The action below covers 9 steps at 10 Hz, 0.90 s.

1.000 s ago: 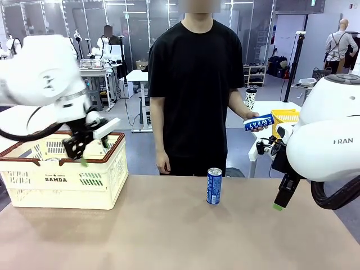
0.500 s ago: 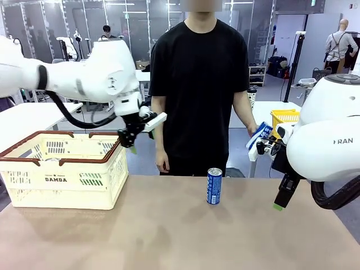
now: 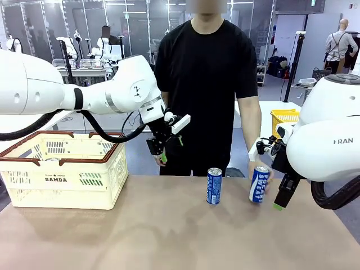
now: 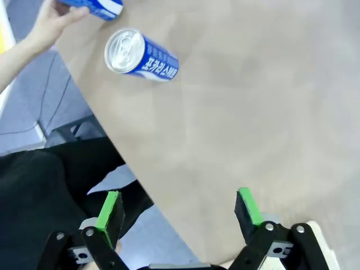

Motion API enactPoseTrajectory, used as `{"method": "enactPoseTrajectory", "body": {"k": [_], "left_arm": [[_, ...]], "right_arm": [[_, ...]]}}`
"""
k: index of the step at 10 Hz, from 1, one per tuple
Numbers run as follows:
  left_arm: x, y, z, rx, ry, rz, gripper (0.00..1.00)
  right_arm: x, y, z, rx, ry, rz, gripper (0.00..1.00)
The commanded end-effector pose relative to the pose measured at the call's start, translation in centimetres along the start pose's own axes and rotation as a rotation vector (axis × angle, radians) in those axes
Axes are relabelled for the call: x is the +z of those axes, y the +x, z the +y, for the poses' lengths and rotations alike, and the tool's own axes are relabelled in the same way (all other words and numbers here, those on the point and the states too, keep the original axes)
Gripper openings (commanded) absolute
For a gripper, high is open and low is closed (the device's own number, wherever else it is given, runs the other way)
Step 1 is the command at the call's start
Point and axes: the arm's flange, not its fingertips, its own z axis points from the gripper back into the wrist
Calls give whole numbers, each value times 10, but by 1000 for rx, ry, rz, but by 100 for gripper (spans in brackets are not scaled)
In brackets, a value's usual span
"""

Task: Place the drinks into the Shopping basket.
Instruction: Pick up one drink and place it into the Shopping basket.

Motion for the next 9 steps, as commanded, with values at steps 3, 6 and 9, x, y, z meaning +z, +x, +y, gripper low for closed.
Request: {"method": "enactPoseTrajectory", "body": {"k": [3,6,9], "left_arm": [[36,18,-21,-42,-11,-45,100],[74,29,-86,-26,24,-53,100],[79,22,-138,61,35,-49,100]], "right_arm": [[0,0,-1,-2,0,1,100],[0,0,-1,-2,0,1,100],[0,0,-1,-2,0,1,100]]}}
